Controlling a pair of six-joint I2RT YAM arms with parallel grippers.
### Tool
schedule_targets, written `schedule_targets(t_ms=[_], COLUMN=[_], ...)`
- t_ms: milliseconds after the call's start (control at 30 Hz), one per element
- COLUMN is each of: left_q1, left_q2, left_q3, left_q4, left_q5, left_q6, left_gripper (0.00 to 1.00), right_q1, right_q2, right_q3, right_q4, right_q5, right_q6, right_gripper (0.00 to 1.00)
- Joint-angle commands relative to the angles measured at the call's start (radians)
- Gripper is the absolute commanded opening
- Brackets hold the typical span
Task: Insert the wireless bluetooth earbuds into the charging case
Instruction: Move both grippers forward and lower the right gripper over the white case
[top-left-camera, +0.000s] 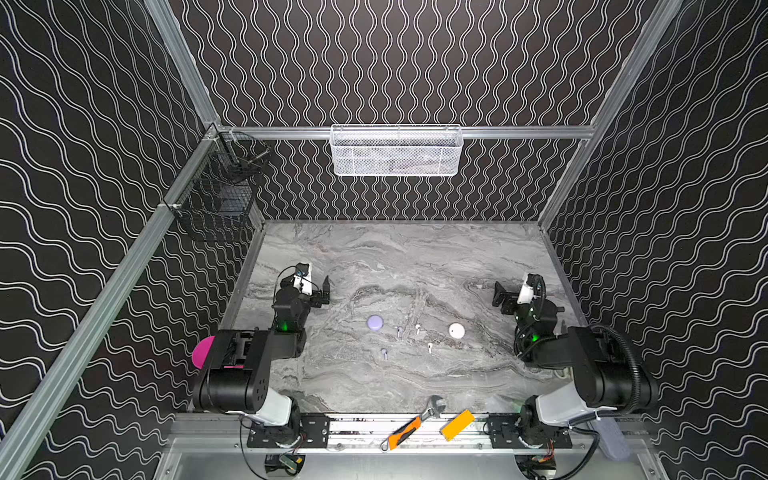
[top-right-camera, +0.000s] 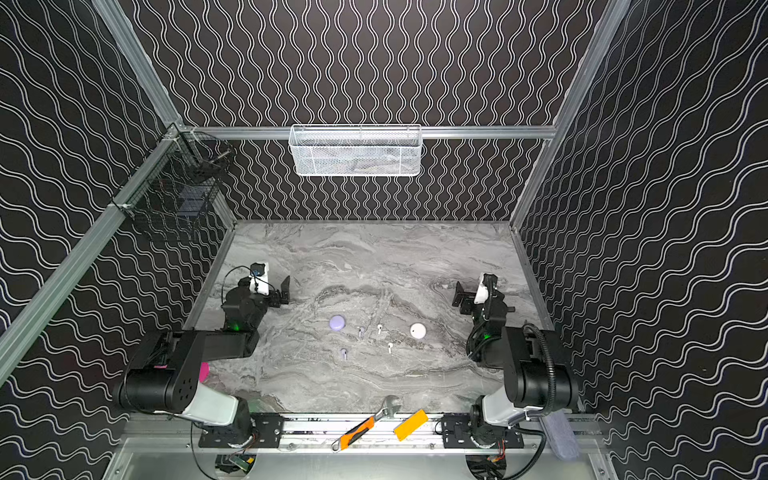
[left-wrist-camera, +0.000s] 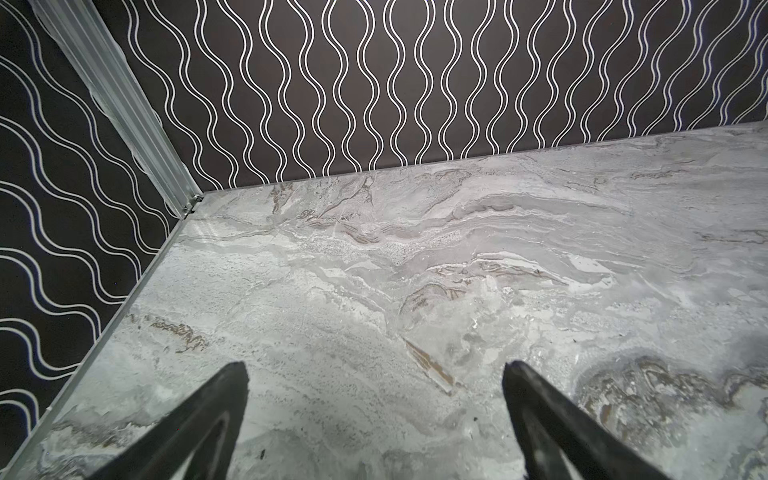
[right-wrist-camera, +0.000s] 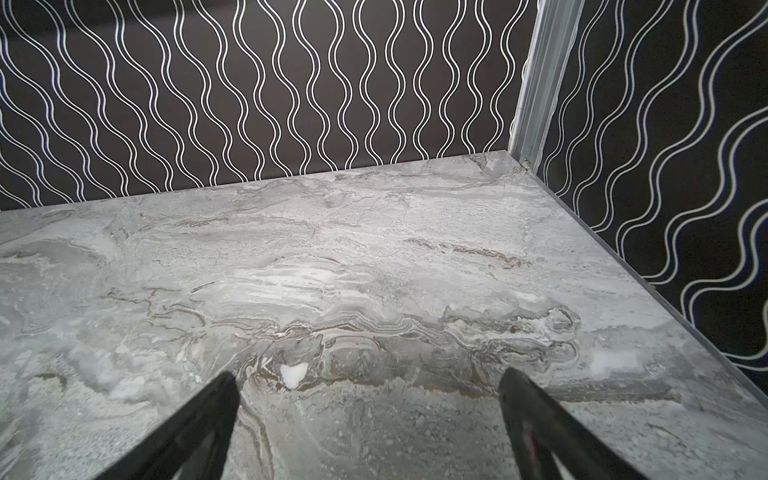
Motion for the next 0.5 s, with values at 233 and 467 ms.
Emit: schedule_targets(t_ms=[233, 467], left_q1=[-0.004, 0.000], left_q2=[-0.002, -0.001], left_q3=[0.003, 0.004], left_q4=[0.013, 0.014], left_q5=[-0.012, -0.010], left_q6=[0.013, 0.009], left_gripper=[0.99, 0.99], right_q1=[0.002, 0.002], right_q2=[0.001, 0.004], right_q3=[0.015, 0.023], right_q4=[0.001, -0.013], right_q5=[0.012, 0.011], right_q6=[-0.003, -0.004], right_gripper=[1.00, 1.00])
